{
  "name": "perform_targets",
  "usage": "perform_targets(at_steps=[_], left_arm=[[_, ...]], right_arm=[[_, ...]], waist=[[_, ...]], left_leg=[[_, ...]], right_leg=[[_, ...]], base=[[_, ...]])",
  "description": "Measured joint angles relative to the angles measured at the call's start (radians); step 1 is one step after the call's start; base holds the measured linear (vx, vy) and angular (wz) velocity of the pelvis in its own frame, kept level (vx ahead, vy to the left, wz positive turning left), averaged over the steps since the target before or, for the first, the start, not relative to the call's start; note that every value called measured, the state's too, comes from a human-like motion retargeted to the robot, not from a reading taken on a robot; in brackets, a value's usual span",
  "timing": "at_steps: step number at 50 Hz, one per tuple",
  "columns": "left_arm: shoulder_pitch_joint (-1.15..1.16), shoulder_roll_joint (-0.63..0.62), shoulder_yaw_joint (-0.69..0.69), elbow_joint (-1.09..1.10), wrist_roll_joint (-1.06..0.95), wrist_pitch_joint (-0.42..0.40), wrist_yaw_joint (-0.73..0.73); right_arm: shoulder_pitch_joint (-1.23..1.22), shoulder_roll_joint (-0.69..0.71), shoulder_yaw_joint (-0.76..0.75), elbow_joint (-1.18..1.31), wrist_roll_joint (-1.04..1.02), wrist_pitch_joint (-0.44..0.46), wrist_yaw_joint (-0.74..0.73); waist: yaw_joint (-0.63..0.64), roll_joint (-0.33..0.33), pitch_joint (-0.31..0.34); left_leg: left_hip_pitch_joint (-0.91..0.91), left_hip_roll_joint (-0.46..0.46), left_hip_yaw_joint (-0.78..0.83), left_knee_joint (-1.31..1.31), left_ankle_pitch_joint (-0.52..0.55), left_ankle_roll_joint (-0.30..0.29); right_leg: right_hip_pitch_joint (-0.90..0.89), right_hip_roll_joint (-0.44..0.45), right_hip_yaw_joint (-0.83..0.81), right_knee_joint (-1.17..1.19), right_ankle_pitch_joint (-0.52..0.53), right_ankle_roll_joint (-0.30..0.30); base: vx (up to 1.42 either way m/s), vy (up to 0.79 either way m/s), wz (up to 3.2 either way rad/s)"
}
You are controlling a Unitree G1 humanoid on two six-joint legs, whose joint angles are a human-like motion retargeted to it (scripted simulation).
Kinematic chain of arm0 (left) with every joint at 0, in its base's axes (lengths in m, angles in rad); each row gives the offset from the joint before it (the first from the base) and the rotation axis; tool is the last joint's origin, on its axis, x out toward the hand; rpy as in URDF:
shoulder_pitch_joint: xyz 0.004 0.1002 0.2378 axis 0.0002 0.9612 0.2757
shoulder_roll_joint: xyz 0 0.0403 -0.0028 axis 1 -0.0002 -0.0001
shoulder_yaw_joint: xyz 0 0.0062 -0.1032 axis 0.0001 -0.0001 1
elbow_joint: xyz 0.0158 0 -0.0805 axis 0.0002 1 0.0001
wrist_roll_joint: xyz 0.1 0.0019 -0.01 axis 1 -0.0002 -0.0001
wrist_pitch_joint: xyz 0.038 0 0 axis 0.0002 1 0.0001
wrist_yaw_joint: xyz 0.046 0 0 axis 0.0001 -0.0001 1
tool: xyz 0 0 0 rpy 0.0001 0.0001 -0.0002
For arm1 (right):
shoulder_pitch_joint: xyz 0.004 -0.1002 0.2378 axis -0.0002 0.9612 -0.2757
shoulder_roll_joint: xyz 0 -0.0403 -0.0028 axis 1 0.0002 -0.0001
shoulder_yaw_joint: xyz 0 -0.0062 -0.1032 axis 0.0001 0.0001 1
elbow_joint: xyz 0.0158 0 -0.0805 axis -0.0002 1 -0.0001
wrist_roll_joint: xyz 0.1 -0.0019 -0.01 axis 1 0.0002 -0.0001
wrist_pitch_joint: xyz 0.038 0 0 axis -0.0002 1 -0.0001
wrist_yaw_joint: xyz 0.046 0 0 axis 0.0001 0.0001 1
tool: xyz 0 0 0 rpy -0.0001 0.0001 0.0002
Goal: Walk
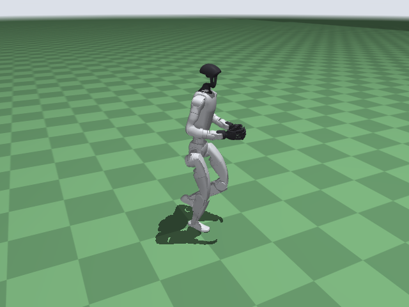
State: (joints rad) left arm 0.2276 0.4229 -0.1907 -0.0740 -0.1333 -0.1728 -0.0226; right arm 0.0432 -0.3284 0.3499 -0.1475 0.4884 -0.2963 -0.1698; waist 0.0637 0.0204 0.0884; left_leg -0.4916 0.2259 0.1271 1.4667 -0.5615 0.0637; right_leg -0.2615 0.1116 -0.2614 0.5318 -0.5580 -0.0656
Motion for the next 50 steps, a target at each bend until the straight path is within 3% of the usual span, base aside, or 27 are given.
perform_targets(at_steps=[7,17,24,28,33,36,39,43,50], left_arm=[[0.017,-0.025,0.004,0.054,-0.028,0.008,-0.010],[0.039,-0.037,-0.021,0.082,-0.066,0.022,-0.031],[0.059,-0.035,-0.030,0.088,-0.093,0.024,-0.035],[0.062,-0.027,-0.026,0.097,-0.099,0.028,-0.035],[0.059,-0.024,-0.027,0.098,-0.080,0.034,-0.025],[0.037,-0.017,-0.028,0.102,-0.062,0.039,-0.009],[-0.005,-0.010,-0.028,0.122,-0.040,0.046,0.019],[-0.073,-0.002,-0.027,0.170,-0.014,0.055,0.062],[-0.197,0.009,-0.023,0.268,0.011,0.051,0.107]], right_arm=[[-0.031,0.013,0.013,0.057,-0.009,0.031,0.042],[-0.059,0.013,0.041,0.129,-0.020,0.060,0.091],[-0.044,0.017,0.061,0.161,0.019,0.083,0.133],[-0.023,0.020,0.066,0.173,0.054,0.102,0.178],[0.020,0.013,0.076,0.171,0.114,0.128,0.243],[0.041,0.008,0.076,0.167,0.155,0.137,0.271],[0.060,0.000,0.070,0.161,0.194,0.138,0.280],[0.088,-0.012,0.058,0.147,0.239,0.130,0.276],[0.129,-0.049,0.037,0.107,0.253,0.125,0.276]], waist=[[0.068,-0.038,0.019],[0.116,-0.082,0.020],[0.137,-0.116,-0.003],[0.133,-0.165,-0.003],[0.094,-0.231,0.001],[0.064,-0.251,0.004],[0.028,-0.251,0.009],[-0.031,-0.227,0.015],[-0.127,-0.168,0.022]], left_leg=[[-0.125,-0.089,-0.027,-0.206,-0.056,0.010],[-0.169,-0.271,-0.077,-0.728,0.037,-0.036],[-0.158,-0.337,-0.090,-0.711,0.076,-0.014],[-0.101,-0.395,-0.073,-0.709,0.074,0.023],[-0.021,-0.487,-0.043,-0.723,0.036,0.086],[0.032,-0.517,-0.034,-0.740,0.007,0.114],[0.100,-0.530,-0.036,-0.774,-0.021,0.127],[0.201,-0.524,-0.052,-0.827,-0.061,0.125],[0.376,-0.471,-0.084,-0.920,-0.133,0.102]], right_leg=[[0.074,-0.022,0.046,0.006,-0.065,0.010],[0.188,-0.072,0.087,0.008,-0.128,0.033],[0.200,-0.128,0.123,0.155,-0.182,0.045],[0.196,-0.205,0.140,0.294,-0.141,0.082],[0.109,-0.318,0.187,0.585,0.112,0.183],[0.023,-0.389,0.199,0.761,0.189,0.181],[-0.071,-0.434,0.211,0.877,0.188,0.151],[-0.190,-0.455,0.205,0.900,0.110,0.105],[-0.337,-0.407,0.145,0.604,0.061,0.117]], base=[[0.32,0.00,-0.15],[0.36,0.04,-0.10],[0.41,0.05,-0.29],[0.41,0.06,-0.23],[0.37,0.08,-0.05],[0.39,0.08,-0.16],[0.41,0.07,-0.20],[0.44,0.05,-0.20],[0.46,-0.01,-0.14]])
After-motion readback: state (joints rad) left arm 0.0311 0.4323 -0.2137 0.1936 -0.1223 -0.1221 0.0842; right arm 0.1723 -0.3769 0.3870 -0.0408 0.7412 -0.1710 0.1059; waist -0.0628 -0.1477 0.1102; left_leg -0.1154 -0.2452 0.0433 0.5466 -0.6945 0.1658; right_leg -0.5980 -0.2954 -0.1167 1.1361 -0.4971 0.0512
